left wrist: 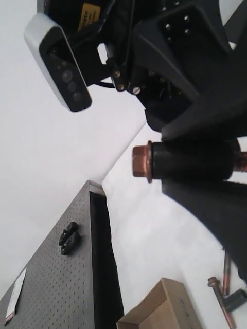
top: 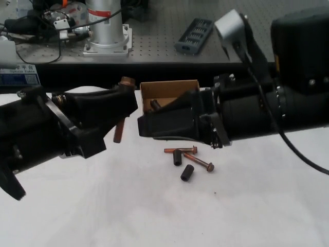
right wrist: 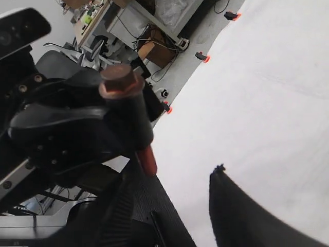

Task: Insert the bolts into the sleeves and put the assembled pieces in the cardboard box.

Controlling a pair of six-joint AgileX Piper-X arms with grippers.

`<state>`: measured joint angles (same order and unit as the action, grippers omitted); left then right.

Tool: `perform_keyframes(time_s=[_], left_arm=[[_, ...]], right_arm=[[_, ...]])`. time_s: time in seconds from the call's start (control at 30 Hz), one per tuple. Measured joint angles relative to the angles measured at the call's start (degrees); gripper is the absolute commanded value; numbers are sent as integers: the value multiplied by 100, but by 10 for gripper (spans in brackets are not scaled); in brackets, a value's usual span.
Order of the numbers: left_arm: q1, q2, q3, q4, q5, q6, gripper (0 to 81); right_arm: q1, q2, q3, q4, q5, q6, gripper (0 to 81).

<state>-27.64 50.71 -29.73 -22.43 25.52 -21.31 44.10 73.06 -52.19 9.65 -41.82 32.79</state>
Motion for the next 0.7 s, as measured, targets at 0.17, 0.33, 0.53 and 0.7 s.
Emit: perform_keyframes(time_s=[0.17, 0.33, 0.53, 0.7], left_arm=[[0, 0, 0, 0, -172, 132, 6], [29, 360, -48, -41, -241, 517, 6], [314, 1626, -609, -43, -216, 810, 6], [727, 3460, -1991, -43, 267, 1066, 6]], right_arm=[[-94, -27, -12, 283, -25, -238, 356], [-780, -192, -12, 1326, -4, -986, 356], [-1355, -357, -12, 1889, 37, -1324, 354], [-1793, -499, -12, 2210, 48, -1556, 169]])
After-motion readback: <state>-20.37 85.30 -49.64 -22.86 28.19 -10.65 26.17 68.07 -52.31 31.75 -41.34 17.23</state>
